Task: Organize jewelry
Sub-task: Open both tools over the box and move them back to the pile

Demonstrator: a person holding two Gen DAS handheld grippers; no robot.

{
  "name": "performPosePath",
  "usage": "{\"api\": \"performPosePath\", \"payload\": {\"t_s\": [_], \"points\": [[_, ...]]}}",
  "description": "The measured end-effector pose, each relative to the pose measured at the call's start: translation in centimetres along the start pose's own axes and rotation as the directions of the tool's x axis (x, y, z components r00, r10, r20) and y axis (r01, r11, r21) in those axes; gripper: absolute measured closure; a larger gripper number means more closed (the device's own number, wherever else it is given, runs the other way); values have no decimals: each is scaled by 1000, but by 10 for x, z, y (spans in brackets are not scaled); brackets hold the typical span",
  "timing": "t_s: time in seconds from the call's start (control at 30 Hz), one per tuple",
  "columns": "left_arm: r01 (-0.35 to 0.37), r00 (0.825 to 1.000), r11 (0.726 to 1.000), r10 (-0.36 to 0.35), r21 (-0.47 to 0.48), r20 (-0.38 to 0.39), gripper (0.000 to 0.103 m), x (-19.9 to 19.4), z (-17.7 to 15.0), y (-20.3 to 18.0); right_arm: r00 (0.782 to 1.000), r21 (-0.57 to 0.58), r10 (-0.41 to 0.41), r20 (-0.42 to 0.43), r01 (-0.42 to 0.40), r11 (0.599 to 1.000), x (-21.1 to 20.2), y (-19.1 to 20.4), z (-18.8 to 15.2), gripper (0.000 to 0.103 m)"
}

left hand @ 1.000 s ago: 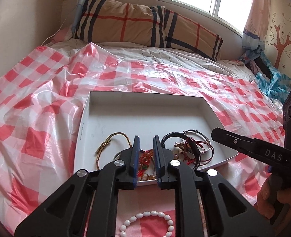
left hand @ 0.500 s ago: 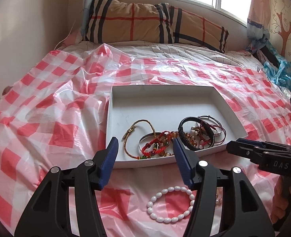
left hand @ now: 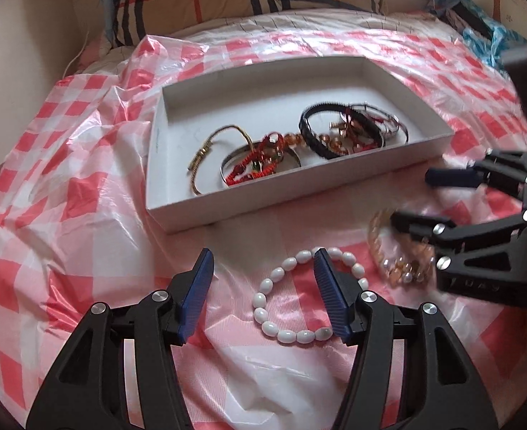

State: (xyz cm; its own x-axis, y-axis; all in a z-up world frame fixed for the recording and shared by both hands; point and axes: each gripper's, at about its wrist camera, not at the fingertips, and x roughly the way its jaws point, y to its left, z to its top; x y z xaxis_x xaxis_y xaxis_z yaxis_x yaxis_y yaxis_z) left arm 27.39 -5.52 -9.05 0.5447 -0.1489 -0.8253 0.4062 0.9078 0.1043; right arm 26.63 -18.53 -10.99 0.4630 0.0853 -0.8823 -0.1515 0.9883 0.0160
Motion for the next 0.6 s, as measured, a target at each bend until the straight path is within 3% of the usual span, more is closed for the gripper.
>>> {"api": "performPosePath", "payload": {"t_s": [0.07, 0.2, 0.27, 0.33, 0.4, 0.6], "points": [[-9, 1000, 999, 10, 31, -19, 48, 5, -2, -4, 999, 24, -45, 9, 45, 999, -3, -9, 2, 45], [-5, 1000, 998, 7, 64, -22, 48, 5, -2, -8, 997, 66, 83, 3, -83, 994, -4, -15, 2, 45], [10, 1000, 997, -8, 75, -25, 52, 6, -1, -10, 998, 6, 52, -22, -52, 999, 2, -5, 1, 45], [71, 997, 992, -67, 102, -44, 85, 6, -1, -18, 997, -26, 75, -27, -76, 997, 4, 1, 0, 61], [76, 997, 984, -70, 160, -43, 96, 4, 0, -28, 994, -33, 106, -33, -107, 994, 4, 3, 1, 93], [154, 988, 982, -153, 109, -16, 96, -5, 10, -23, 974, 98, 225, -16, -222, 970, -2, -17, 4, 94]]}}
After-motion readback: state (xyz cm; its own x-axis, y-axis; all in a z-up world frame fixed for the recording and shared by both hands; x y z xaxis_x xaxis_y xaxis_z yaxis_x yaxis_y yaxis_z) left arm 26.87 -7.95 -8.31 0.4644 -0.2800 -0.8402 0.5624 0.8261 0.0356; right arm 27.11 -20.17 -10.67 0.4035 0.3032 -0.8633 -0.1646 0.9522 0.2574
